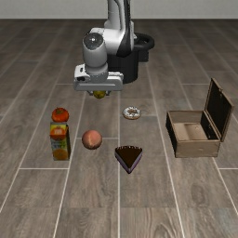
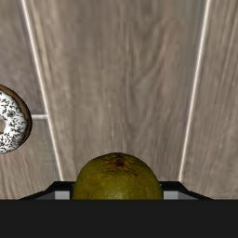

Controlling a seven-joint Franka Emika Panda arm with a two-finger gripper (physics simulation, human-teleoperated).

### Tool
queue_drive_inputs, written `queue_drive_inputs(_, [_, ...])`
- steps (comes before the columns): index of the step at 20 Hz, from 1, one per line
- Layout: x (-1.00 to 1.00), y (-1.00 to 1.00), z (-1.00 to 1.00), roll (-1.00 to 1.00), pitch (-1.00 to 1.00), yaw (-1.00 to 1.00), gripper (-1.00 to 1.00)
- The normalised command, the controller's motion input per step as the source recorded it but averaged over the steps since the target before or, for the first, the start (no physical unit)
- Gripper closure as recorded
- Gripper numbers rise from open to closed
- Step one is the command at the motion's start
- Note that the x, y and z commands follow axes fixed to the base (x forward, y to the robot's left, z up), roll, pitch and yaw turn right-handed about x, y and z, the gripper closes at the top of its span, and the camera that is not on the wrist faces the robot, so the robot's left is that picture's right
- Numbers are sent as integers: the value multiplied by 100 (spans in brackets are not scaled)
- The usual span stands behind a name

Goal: Pick up the kiwi and place it in the box

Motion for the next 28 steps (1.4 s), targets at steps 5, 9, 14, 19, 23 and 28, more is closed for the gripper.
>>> queue_drive_inputs(5, [0,0,100,0,0,0,100])
queue_drive_inputs(9, [0,0,100,0,0,0,100])
queue_drive_inputs(14, [0,80,20,0,0,0,100])
queue_drive_inputs(19, [0,100,0,0,0,0,100])
queue_drive_inputs(23, [0,100,0,0,0,0,100])
queue_drive_inputs(28, [0,100,0,0,0,0,100])
